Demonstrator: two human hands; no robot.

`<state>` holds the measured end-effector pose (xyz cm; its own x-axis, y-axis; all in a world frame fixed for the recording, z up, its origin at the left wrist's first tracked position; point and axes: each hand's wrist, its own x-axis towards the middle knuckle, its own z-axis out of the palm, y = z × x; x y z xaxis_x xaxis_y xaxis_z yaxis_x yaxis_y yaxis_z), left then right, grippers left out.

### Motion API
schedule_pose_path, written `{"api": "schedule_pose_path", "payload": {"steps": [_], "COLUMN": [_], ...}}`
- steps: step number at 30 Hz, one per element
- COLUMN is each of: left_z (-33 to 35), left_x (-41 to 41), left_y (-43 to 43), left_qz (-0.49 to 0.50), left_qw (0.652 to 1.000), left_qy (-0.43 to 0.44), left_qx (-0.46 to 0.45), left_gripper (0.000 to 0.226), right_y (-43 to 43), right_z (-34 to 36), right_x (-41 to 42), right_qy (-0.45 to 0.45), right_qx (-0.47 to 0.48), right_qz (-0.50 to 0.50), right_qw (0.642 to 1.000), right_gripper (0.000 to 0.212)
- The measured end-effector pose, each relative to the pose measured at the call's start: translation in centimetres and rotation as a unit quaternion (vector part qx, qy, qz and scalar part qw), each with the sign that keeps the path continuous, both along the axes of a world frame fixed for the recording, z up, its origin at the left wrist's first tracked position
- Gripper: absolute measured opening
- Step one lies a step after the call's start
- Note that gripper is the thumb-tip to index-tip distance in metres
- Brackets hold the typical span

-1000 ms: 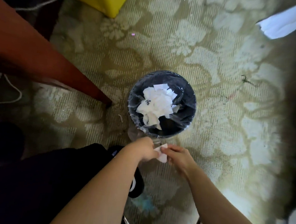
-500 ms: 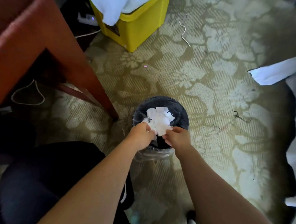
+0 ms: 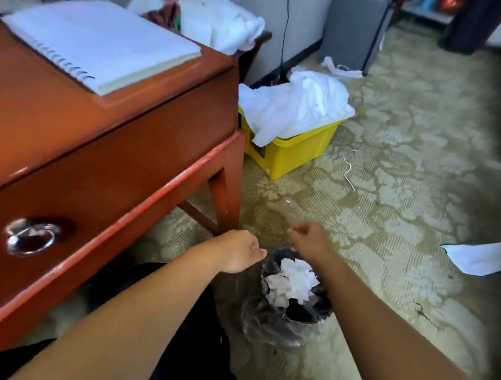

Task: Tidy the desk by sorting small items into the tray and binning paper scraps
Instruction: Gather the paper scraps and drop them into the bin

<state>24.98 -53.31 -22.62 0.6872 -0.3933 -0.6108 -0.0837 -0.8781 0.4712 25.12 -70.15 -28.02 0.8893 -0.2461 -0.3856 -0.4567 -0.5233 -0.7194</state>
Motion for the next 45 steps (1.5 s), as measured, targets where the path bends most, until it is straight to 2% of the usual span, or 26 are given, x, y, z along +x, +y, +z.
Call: {"api": "schedule_pose_path", "payload": {"steps": [2,5,9,13,21,26,30,35,38,41,45], "left_z": [3.2,8.6,15.3,20.6,26.4,26.4,24.8,21.3,19.6,18.1,17.1], "left_x": [-0.9,-2.8,-5.6,-8.6,-14.2,-19.2,-24.0,-29.8,-32.7,-35.1,-37.0], "left_y": [1.3,3.8,7.0,11.1,21.8,29.7,35.0,39.8,41.7,43.2,45.0], "left_qz": [-0.009,-0.020,-0.023,-0.018,0.071,0.189,0.292,0.405,0.491,0.586,0.628], "left_qw": [1.000,0.996,0.987,0.973,0.936,0.909,0.864,0.780,0.737,0.686,0.647], "left_qy": [-0.030,-0.086,-0.157,-0.228,-0.322,-0.323,-0.344,-0.327,-0.310,-0.297,-0.318], "left_qx": [0.002,0.009,0.009,0.023,0.125,0.182,0.222,0.348,0.346,0.311,0.292], "left_gripper": [0.034,0.039,0.038,0.038,0.044,0.043,0.043,0.051,0.062,0.069,0.064], "right_y": [1.5,4.4,8.3,12.6,24.5,33.8,39.8,45.8,48.4,50.6,52.6], "right_z": [3.5,9.3,15.9,21.2,26.9,27.8,27.1,25.6,25.0,24.5,24.0], "right_x": [0.4,0.7,0.2,-0.8,-2.8,-4.9,-6.4,-7.8,-8.6,-9.2,-9.4], "right_qy": [-0.052,-0.139,-0.244,-0.305,-0.318,-0.308,-0.299,-0.293,-0.310,-0.330,-0.341], "right_qx": [-0.018,-0.045,-0.010,-0.003,-0.033,-0.077,-0.108,-0.178,-0.200,-0.235,-0.259], "right_qz": [0.045,0.083,0.106,0.156,0.287,0.416,0.480,0.512,0.501,0.476,0.425], "right_qw": [0.997,0.986,0.964,0.939,0.903,0.852,0.818,0.787,0.782,0.781,0.798], "right_gripper": [0.027,0.024,0.027,0.025,0.024,0.017,0.010,0.047,0.055,0.051,0.045]}}
